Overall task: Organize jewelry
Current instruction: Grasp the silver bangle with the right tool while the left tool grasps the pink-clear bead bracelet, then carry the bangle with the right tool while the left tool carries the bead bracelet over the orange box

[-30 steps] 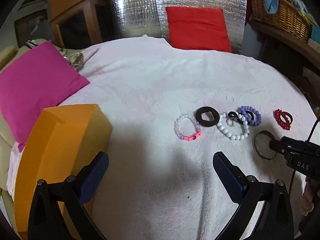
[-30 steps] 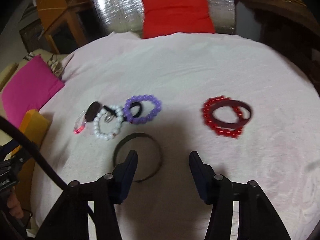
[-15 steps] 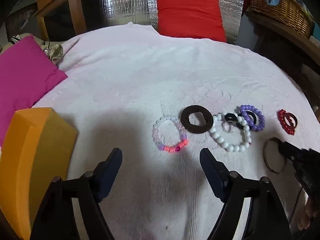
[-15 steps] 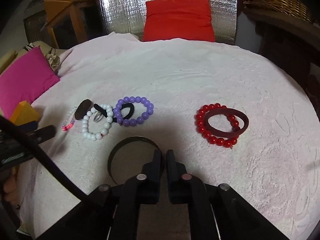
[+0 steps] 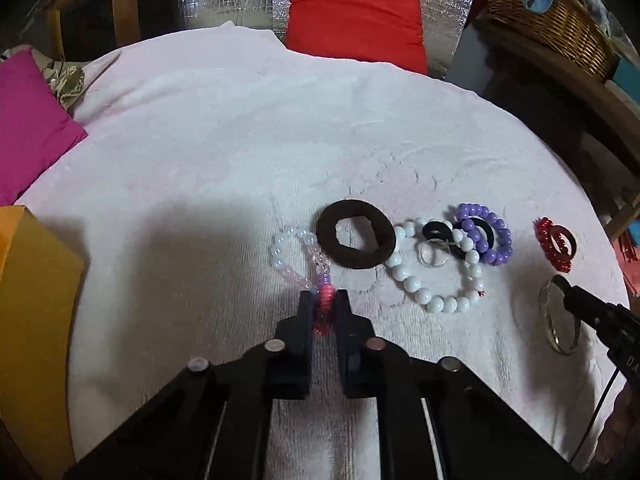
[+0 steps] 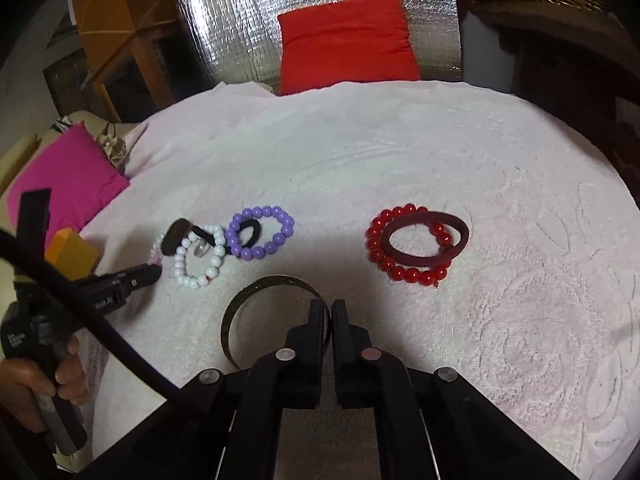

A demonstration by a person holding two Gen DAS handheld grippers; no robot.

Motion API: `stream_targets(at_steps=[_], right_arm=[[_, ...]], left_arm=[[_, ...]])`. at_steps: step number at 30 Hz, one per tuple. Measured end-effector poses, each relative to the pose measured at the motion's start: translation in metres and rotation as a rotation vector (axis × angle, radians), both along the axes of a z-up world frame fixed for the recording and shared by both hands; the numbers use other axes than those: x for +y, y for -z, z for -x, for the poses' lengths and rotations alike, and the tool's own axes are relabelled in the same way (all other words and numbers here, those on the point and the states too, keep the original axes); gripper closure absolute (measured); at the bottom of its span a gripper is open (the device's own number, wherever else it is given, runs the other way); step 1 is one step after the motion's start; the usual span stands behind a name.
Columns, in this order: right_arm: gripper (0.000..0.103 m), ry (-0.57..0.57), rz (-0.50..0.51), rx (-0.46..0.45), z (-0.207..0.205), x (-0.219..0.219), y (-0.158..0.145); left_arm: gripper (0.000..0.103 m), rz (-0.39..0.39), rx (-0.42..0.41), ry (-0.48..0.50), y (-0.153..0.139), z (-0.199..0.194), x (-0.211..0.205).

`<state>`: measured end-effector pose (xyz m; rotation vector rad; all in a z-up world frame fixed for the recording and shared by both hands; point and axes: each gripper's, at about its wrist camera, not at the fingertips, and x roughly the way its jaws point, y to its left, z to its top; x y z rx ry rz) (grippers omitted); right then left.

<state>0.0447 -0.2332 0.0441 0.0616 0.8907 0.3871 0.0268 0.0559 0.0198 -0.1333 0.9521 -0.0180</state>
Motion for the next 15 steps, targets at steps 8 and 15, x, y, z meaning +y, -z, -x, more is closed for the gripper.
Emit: stream_targets(at_steps=[8,15], right_arm=[[0.099,-0.004,-0.044,-0.032,0.011,0.003,-0.018],[0.099,-0.026,-0.083,-0.069,0.023,0.018,-0.033]], left_arm=[[0.096,0.014,-0.052,-0.012,-0.024,0.027,0.010],[0.096,0.048,-0.146,0.003,-0.065,0.068,0.011]])
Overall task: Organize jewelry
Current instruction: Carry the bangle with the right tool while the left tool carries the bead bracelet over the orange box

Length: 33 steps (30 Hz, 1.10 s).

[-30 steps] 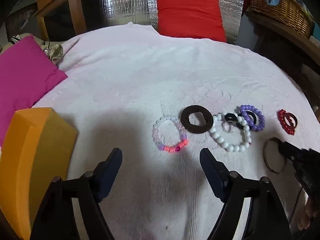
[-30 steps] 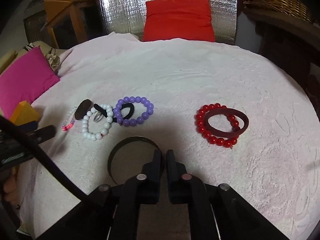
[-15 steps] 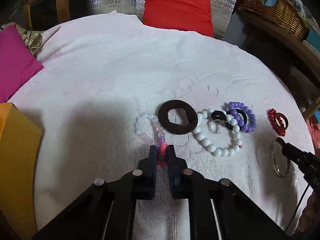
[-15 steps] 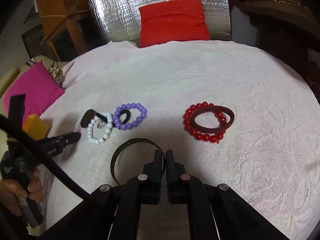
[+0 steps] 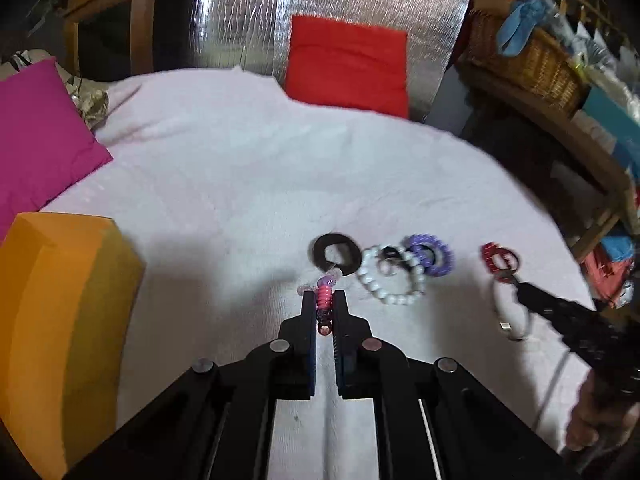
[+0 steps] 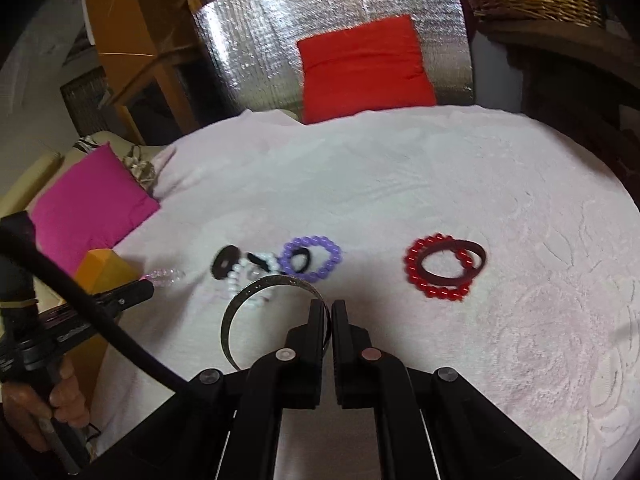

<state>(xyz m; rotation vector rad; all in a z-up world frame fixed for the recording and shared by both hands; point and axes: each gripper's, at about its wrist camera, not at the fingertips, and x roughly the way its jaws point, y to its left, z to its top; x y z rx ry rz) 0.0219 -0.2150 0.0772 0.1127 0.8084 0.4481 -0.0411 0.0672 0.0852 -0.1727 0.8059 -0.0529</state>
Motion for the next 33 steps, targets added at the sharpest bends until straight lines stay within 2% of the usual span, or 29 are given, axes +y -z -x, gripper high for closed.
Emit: stream_targets(at_steps=[7,11,13,16,19,23,28,33], right_arm=[[0.099,-0.042,-0.021,-0.048,0.018,0.027,-0.014],[0.099,-0.101,-0.044,-0.065,0.029,0.054,-0.023],[0.099,-0.153,-0.043,-0.067,0.033,0.083,-0.029],[0.099,-0.231,-0.048,-0.066,0.041,0.126,-0.038],[0.099,-0.328,-0.033,-0.087,0.057,0.181,-0.052],[0.099,-0.436,0.016,-0.081,0.079,0.256,-0.056],[0.099,-0.529,0.123,-0.031,0.097,0.327,-0.036],[0.098,-0.596,0.249,0.005,0.110,0.382,-0.007]], left_arm=[[0.096,0.027,-0.088,-0.028,-0.040,0.049,0.011],[0.096,0.014,-0.140,-0.124,-0.064,0.089,0.036],[0.096,-0.016,-0.177,-0.187,-0.075,0.117,0.052],[0.096,-0.050,-0.185,-0.287,-0.080,0.156,0.080],[0.096,-0.103,-0.151,-0.372,-0.073,0.184,0.108],[0.096,-0.122,-0.090,-0.440,-0.053,0.203,0.144],[0.095,-0.073,0.023,-0.499,-0.007,0.209,0.182],[0.095,-0.029,0.081,-0.521,0.016,0.212,0.196]])
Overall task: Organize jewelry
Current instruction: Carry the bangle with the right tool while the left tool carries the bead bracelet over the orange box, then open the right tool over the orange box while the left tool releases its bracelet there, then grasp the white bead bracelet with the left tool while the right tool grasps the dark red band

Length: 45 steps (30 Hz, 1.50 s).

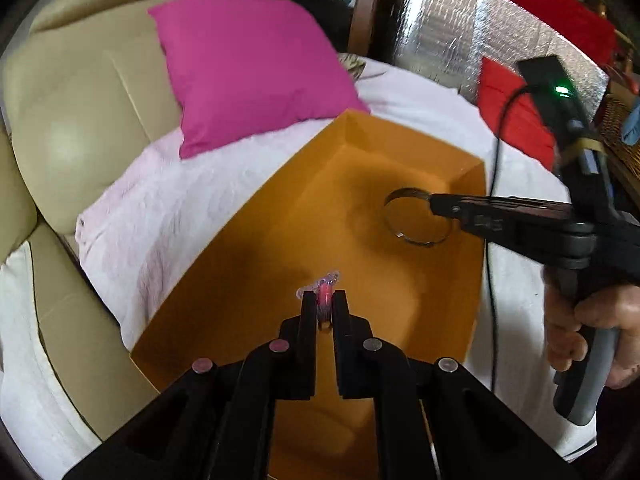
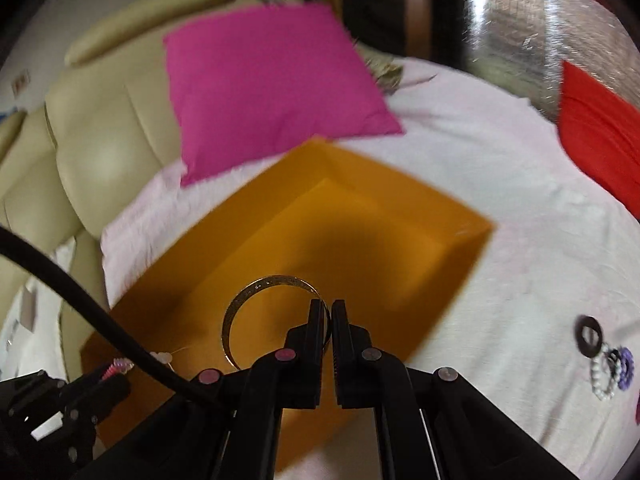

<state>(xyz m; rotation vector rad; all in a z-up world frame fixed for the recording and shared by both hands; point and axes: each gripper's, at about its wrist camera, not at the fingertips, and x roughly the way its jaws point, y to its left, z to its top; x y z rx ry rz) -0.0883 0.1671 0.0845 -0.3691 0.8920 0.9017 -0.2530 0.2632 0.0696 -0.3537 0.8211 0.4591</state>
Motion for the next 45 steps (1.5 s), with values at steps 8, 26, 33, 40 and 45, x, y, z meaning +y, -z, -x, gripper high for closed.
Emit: stream_targets(at_steps=[8,26,33,40,45], right_arm=[[0.072,-0.030,0.041,0.113,-0.002,0.014,0.009],[0.028,0.430,-0.532,-0.313,0.007,-0.363,-0.259],[0.018,0.607,-0.616,-0.391,0.024,-0.486,-0.262],[0.046,0.791,-0.559,-0.103,-0.051,-0.531,-0.123],[0.046,0.845,-0.575,0.077,-0.100,-0.540,-0.048]], left_arm=[[0.050,0.094,0.003,-0.049,-0.002,0.005,0.015],[0.007,-0.223,-0.583,-0.011,-0.209,0.044,-0.131],[0.004,-0.213,-0.443,0.124,-0.180,-0.054,-0.209],[0.004,-0.150,-0.147,0.187,-0.066,-0.157,-0.234],[0.014,-0.100,-0.089,0.242,-0.028,-0.196,-0.235]])
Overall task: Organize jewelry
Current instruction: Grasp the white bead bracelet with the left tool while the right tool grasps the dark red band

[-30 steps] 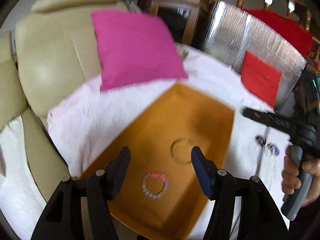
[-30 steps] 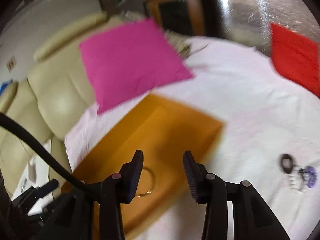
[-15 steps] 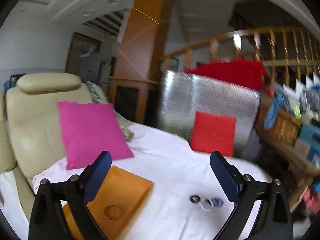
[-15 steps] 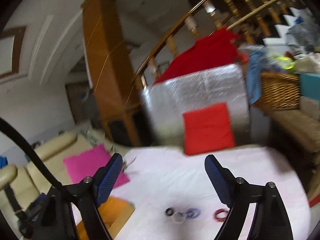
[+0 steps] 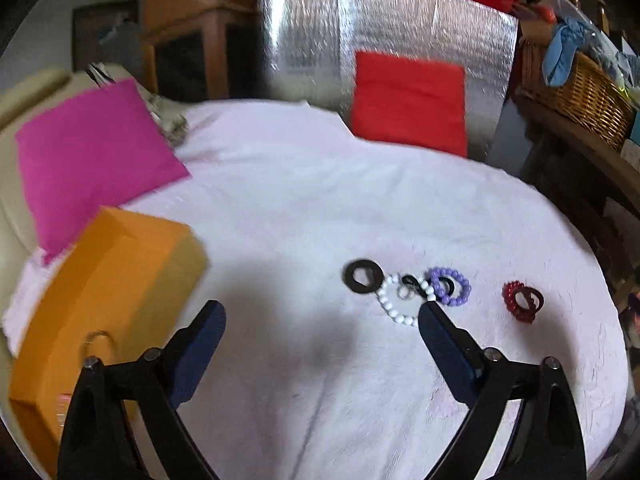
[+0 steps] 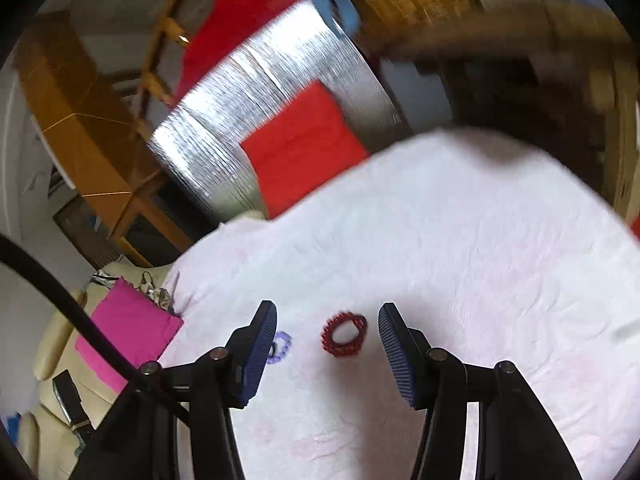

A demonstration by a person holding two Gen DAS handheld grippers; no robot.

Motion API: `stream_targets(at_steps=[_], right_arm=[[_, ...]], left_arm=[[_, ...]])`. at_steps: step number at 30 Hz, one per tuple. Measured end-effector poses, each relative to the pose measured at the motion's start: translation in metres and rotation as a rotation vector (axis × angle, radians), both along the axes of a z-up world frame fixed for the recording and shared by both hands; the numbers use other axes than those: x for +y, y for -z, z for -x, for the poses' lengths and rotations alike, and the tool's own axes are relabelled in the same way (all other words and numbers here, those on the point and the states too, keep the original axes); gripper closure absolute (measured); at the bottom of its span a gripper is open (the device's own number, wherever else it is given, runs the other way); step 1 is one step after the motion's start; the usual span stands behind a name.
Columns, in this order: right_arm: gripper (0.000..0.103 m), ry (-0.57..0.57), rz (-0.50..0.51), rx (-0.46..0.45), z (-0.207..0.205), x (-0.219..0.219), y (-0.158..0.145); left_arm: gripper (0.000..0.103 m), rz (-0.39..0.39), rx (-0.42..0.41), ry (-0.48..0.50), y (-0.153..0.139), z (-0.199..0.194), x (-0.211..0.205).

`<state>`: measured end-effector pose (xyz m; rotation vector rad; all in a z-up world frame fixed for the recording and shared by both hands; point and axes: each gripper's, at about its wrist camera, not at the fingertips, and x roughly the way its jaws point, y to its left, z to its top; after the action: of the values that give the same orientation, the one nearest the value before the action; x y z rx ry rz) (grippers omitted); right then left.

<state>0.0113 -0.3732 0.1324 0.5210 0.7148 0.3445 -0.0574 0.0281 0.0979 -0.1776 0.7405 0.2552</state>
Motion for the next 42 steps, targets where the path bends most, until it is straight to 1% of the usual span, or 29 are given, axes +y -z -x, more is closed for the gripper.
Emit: stream_targets(at_steps=[3,5,8,9,10,12,15,17,19,20,21,22,23,24,25,27,29,31,33,34,36,39,42], right_arm=[[0.046,-0.019,-0.007,0.090,-0.029,0.001,0.032],[0.046,-0.022,-0.018,0.145,-0.042,0.004,0.048],[0.046,-0.030,0.016,0.200,-0.066,0.017,0.071],[0.046,-0.029,0.017,0.213,-0.070,0.021,0.075],[0.046,-0.029,0.005,0.228,-0.075,0.025,0.078],[0.046,-0.023,-0.017,0.253,-0.083,0.029,0.085],[0.046,-0.001,-0.026,0.278,-0.090,0.031,0.094],[0.046,0.006,-0.041,0.291,-0.093,0.031,0.100],[0.048,0.009,-0.033,0.291,-0.095,0.033,0.103],[0.050,0.009,-0.032,0.291,-0.097,0.034,0.104],[0.052,0.013,-0.035,0.296,-0.098,0.033,0.105],[0.052,0.017,-0.043,0.299,-0.098,0.032,0.106],[0.052,0.024,-0.056,0.301,-0.100,0.030,0.107],[0.052,0.028,-0.067,0.303,-0.101,0.029,0.107],[0.052,0.033,-0.079,0.307,-0.102,0.028,0.107],[0.052,0.033,-0.094,0.318,-0.105,0.029,0.111],[0.053,0.033,-0.092,0.328,-0.106,0.030,0.115],[0.060,0.030,-0.090,0.338,-0.108,0.032,0.118],[0.071,0.035,-0.069,0.337,-0.108,0.033,0.118],[0.074,0.034,-0.062,0.336,-0.107,0.034,0.118],[0.090,0.029,-0.037,0.331,-0.107,0.038,0.117],[0.095,0.014,-0.003,0.318,-0.103,0.041,0.112],[0.096,0.001,0.005,0.300,-0.098,0.040,0.107]], left_arm=[[0.025,0.085,0.040,0.052,0.025,-0.018,0.004],[0.029,0.118,0.067,0.083,0.041,-0.025,0.005],[0.029,0.182,0.110,0.139,0.053,-0.034,0.000],[0.029,0.194,0.114,0.163,0.054,-0.038,-0.002],[0.029,0.187,0.115,0.172,0.056,-0.041,-0.005],[0.029,0.181,0.115,0.177,0.059,-0.048,-0.008],[0.029,0.237,0.108,0.189,0.061,-0.057,-0.007],[0.029,0.256,0.113,0.188,0.064,-0.064,-0.009],[0.031,0.262,0.132,0.190,0.070,-0.073,-0.011],[0.040,0.254,0.145,0.190,0.075,-0.077,-0.013],[0.054,0.241,0.162,0.190,0.078,-0.079,-0.016],[0.057,0.227,0.164,0.187,0.080,-0.081,-0.018],[0.063,0.212,0.150,0.186,0.079,-0.082,-0.020],[0.079,0.208,0.147,0.199,0.079,-0.084,-0.023],[0.082,0.204,0.147,0.210,0.080,-0.085,-0.024],[0.094,0.176,0.151,0.203,0.081,-0.085,-0.025],[0.094,0.178,0.156,0.212,0.080,-0.083,-0.024],[0.094,0.192,0.154,0.214,0.077,-0.078,-0.020],[0.094,0.182,0.153,0.217,0.073,-0.073,-0.017],[0.094,0.177,0.149,0.220,0.070,-0.070,-0.015],[0.094,0.184,0.134,0.229,0.064,-0.065,-0.012],[0.094,0.171,0.097,0.248,0.051,-0.055,-0.010],[0.094,0.175,0.069,0.257,0.041,-0.045,-0.005]])
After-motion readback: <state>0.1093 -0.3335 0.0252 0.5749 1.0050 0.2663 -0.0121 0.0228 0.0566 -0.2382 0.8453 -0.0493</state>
